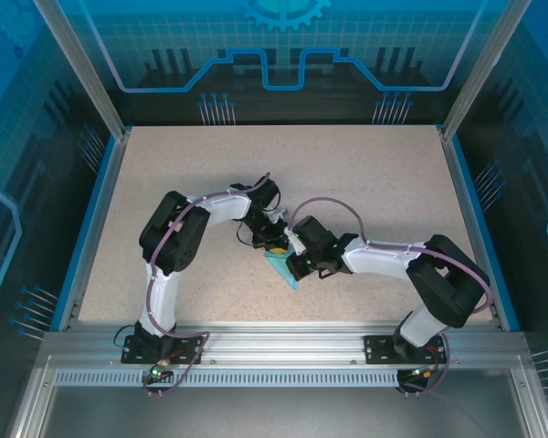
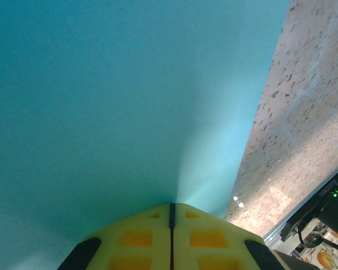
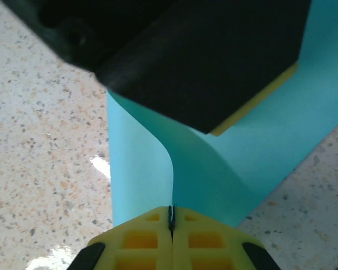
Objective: Fold a paper plane with a square sheet of paper (fold left side to right side)
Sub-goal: Third fold the triangle at the center of the table.
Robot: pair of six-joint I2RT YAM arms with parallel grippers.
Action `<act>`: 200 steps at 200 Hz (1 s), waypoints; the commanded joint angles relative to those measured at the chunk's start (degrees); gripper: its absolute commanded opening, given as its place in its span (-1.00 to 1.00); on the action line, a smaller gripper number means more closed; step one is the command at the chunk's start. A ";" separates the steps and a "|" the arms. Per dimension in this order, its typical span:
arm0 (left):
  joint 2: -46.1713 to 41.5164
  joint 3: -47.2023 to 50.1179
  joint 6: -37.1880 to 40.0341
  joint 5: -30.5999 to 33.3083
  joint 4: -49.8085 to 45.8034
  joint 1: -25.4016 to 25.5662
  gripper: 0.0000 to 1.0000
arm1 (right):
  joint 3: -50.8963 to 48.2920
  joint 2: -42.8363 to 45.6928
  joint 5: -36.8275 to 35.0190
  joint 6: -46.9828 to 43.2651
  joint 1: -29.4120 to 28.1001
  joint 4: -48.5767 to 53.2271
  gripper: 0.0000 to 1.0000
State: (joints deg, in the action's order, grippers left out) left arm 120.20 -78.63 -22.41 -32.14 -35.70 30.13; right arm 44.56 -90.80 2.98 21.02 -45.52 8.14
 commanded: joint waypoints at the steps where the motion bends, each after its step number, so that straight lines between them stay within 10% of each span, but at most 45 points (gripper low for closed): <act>1: 2.57 -0.23 0.59 3.41 -2.14 0.97 -0.85 | 1.23 -1.18 -1.70 1.46 0.82 1.48 -1.00; 200: 2.38 0.21 0.35 3.79 -1.99 1.16 -0.84 | 2.65 -4.86 -1.75 2.39 1.70 3.34 -1.00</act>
State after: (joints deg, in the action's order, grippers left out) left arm 120.22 -78.72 -22.46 -31.77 -35.73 30.39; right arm 45.58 -93.93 0.86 22.96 -44.56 9.65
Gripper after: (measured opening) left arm 0.079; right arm 0.044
